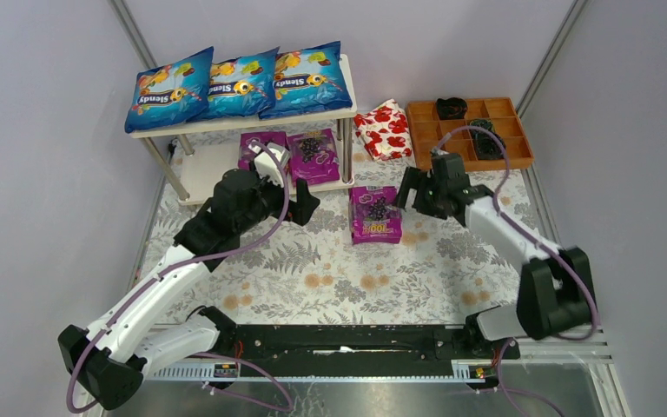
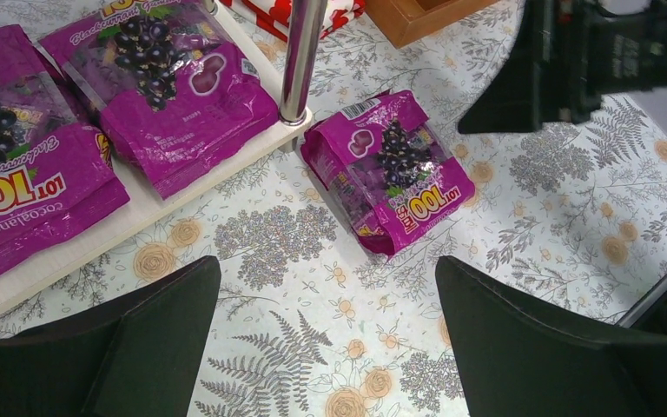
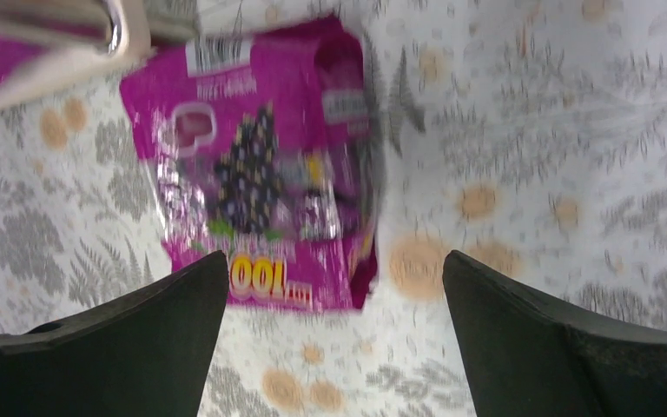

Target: Place and organize the candy bags onto the shelf

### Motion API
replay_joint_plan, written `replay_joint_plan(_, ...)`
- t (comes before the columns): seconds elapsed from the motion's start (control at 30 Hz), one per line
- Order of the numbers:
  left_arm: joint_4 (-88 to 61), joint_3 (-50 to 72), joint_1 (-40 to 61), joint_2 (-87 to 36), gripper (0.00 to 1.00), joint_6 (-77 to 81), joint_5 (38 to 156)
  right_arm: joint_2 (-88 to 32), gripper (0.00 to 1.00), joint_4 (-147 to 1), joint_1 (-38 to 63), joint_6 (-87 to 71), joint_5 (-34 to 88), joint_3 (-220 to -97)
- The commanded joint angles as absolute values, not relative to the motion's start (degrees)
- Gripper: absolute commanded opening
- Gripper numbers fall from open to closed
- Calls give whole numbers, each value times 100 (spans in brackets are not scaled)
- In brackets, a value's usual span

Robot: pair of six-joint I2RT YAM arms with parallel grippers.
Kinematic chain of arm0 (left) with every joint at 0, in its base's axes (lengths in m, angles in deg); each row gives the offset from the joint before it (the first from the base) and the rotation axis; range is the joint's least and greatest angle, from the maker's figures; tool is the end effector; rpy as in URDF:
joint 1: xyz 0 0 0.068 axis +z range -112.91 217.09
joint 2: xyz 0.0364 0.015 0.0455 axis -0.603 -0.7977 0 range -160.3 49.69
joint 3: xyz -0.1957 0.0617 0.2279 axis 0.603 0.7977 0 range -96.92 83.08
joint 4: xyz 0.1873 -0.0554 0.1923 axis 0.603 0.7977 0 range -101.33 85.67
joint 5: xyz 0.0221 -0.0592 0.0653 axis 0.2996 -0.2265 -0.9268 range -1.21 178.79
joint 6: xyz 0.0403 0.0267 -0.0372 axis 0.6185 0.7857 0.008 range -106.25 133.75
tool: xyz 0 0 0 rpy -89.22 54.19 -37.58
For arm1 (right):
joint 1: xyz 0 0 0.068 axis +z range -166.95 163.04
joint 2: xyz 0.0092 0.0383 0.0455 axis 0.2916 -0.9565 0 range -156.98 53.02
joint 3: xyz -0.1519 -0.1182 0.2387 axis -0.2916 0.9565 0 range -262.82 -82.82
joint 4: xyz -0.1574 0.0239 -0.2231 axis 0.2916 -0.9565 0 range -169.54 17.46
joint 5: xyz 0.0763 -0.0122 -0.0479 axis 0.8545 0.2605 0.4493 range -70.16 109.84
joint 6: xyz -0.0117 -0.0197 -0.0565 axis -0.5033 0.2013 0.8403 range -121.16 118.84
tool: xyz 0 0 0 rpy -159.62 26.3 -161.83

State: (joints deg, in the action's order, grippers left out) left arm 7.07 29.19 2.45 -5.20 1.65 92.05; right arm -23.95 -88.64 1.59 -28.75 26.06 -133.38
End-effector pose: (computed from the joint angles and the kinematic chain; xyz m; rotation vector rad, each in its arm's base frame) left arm 0.1798 -0.1273 0.3737 0.4207 1.9097 -0.6002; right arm 0.2816 0.0997 0.2628 0.1302 2.3641 0.5264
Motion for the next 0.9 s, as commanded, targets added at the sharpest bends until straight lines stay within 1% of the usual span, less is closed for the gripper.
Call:
replay_joint_plan(0.0,489,2850,298,-503,99,109,9274,-3524,100,-8836,66,-2596,3007,-14084)
replay_joint_plan(0.07,487,2850,301,-499,99,109,9283,-3832,100,-8646,199,-2652,2999,-14100)
replay_joint_plan(0.13,486,2850,315,-498,99,109,9274,-4017,100,-8575,618,-2654,2640,-14140)
replay_joint_plan(0.2,485,2866,323,-504,99,109,9261,-4110,99,-8455,1046,-2774,2565,-14080)
replay_joint_plan(0.3,485,2863,329,-560,99,109,9272,-3925,87,-8401,1717,-3212,2351,-13747)
replay_joint_plan(0.4,497,2852,334,-664,99,109,9287,-3577,87,-8236,2467,-3570,2015,-13309)
replay_joint_plan(0.47,511,2827,342,-699,99,105,9300,-3446,89,-8246,2723,-3605,2037,-13196)
replay_joint_plan(0.5,511,2826,357,-716,99,101,9319,-3368,91,-8309,2748,-3599,2034,-13164)
replay_joint_plan(0.57,511,2831,360,-769,99,71,9334,-3069,99,-8355,2743,-3533,1776,-13041)
replay_joint_plan(0.63,511,2832,360,-831,99,13,9392,-2741,100,-8348,2707,-3364,1532,-12970)
replay_joint_plan(0.7,515,2845,361,-937,99,-75,9547,-2478,100,-8180,2554,-3127,1600,-12939)
replay_joint_plan(0.77,573,2829,360,-1064,99,-216,9713,-2351,100,-7954,2155,-2955,1927,-12931)
replay_joint_plan(0.87,602,2870,360,-1208,99,-670,10045,-2586,100,-7686,1157,-2809,2970,-13077)
